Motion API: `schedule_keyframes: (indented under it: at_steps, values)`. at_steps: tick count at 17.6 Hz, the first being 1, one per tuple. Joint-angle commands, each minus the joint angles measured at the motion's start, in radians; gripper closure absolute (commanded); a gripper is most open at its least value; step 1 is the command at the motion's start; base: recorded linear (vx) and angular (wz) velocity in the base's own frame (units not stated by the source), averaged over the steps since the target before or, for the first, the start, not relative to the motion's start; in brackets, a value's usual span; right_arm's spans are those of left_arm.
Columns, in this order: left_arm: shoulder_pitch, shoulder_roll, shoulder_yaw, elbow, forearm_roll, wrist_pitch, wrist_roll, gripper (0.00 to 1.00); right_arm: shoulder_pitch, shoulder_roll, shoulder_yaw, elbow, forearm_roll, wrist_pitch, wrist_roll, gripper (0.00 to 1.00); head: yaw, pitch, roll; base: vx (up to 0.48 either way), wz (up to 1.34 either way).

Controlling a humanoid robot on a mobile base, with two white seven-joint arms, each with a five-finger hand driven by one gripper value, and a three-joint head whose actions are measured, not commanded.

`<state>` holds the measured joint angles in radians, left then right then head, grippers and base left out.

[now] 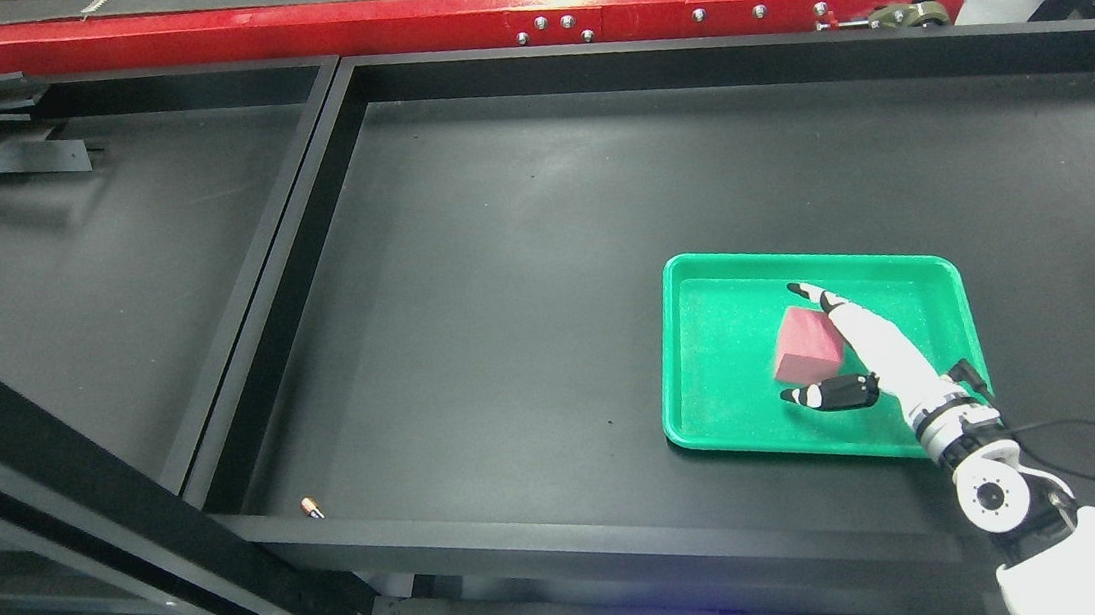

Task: Pick pink block from left shelf to tray
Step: 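Close the right hand fingers around the pink block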

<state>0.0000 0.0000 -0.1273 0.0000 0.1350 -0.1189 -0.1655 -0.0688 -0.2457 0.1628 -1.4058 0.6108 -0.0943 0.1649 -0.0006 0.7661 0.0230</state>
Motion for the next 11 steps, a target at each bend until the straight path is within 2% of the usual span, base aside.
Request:
schedule_keyframes:
  at_steps: [1, 8, 11]
  values:
    - [0.02, 0.017, 0.0, -0.017, 0.0, 0.001, 0.0, 0.0, 0.001, -0.012, 0.014, 0.005, 0.0, 0.001, -0.01, 0.16, 0.0, 0.0, 0.0, 0.0, 0.0]
    - [0.02, 0.017, 0.0, -0.017, 0.0, 0.001, 0.0, 0.0, 0.001, -0.009, 0.012, 0.007, 0.0, 0.001, -0.008, 0.47, 0.0, 0.0, 0.0, 0.0, 0.0]
    - [0.02, 0.017, 0.0, -0.017, 0.0, 0.001, 0.0, 0.0, 0.0, -0.01, 0.008, 0.005, 0.0, -0.002, -0.022, 0.65, 0.0, 0.0, 0.0, 0.0, 0.0]
